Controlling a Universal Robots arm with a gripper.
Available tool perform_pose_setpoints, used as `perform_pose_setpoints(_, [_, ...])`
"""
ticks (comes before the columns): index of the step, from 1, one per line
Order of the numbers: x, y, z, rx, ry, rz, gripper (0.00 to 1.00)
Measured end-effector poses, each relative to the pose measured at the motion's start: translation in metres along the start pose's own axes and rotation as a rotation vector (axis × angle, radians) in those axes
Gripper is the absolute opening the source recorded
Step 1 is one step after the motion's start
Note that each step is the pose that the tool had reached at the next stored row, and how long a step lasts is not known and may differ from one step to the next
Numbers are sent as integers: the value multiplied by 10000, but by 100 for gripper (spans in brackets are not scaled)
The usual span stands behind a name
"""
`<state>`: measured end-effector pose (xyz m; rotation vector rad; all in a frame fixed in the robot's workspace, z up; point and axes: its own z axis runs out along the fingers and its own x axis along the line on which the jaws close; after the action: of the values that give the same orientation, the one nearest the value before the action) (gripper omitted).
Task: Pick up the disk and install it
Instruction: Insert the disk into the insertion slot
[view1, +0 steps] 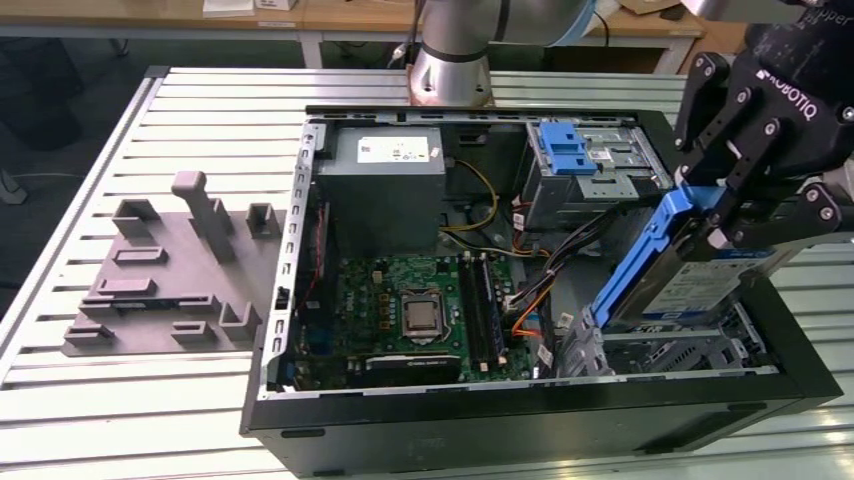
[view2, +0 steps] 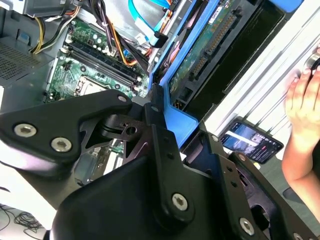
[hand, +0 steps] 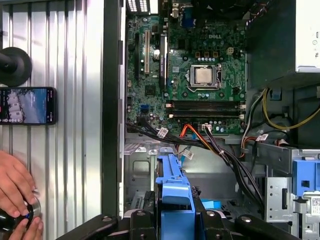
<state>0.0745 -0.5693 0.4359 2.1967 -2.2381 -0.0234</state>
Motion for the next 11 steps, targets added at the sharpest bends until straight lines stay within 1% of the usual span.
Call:
perform_pose_setpoints(4, [1,-1,33,0,1,0,36])
perform_pose_setpoints(11, [1,-1,37,0,0,0,36])
